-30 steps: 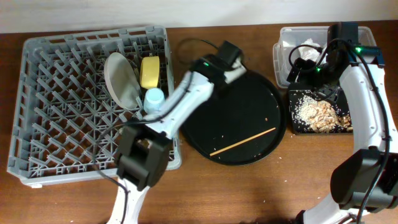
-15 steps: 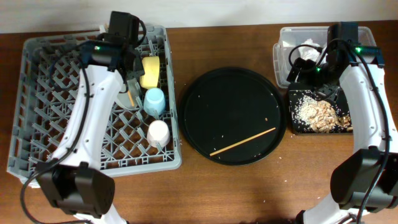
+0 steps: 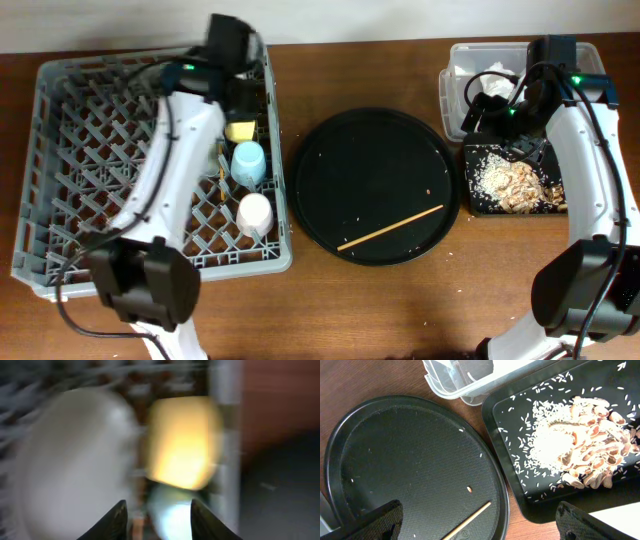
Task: Sort waste into correct bins and load items into the dishwasher rack
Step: 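Place the chopstick into the rack beside the plate, then grasp the second wooden chopstick on the tray with left gripper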
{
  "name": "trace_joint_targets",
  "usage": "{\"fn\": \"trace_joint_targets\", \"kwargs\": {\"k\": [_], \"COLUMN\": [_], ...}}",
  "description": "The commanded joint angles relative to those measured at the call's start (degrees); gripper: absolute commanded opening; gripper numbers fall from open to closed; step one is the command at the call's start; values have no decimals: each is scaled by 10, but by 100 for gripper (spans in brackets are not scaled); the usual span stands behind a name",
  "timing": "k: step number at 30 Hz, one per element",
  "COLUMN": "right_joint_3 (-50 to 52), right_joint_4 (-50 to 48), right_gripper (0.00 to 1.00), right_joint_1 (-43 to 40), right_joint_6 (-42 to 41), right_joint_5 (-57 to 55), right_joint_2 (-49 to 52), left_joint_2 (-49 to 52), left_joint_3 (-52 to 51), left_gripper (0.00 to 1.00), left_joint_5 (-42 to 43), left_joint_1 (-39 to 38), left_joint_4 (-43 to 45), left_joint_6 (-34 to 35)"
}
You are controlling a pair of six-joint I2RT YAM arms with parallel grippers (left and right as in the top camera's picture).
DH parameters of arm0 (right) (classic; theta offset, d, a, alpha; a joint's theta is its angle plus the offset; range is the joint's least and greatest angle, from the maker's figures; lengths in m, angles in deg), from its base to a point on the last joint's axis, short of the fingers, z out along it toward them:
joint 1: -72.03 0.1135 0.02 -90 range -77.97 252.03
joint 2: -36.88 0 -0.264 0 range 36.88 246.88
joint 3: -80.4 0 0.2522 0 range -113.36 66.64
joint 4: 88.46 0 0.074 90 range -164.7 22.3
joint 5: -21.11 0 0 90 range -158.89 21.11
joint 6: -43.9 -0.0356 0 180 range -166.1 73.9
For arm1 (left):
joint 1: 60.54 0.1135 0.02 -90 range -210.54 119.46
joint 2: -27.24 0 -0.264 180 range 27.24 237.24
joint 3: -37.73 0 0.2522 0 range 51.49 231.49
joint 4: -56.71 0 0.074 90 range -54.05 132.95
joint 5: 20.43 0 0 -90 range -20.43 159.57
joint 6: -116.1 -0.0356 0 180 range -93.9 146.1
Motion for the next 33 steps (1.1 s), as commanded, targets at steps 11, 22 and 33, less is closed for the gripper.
{"fn": "trace_joint_targets", "kwargs": {"k": [11,22,33], "right_joint_3": [-1,-1,-1], "right_joint_4": [5,-14,-2], "right_gripper": [98,98,98], "right_joint_1": [-1,-2,-2], "right_joint_6": [0,0,0], "right_joint_5": [-5,-7,-7], "right_joint_2": [-3,-3,-3], "left_joint_2": [153,245,271], "left_joint_3": [13,13,14], "left_gripper": [50,51,5], "left_joint_5": [216,198,116], "left_joint_1": [-296,-354,-404], "left_joint_4": [-66,14,19], "left_joint_6": [-344,-368,-374]}}
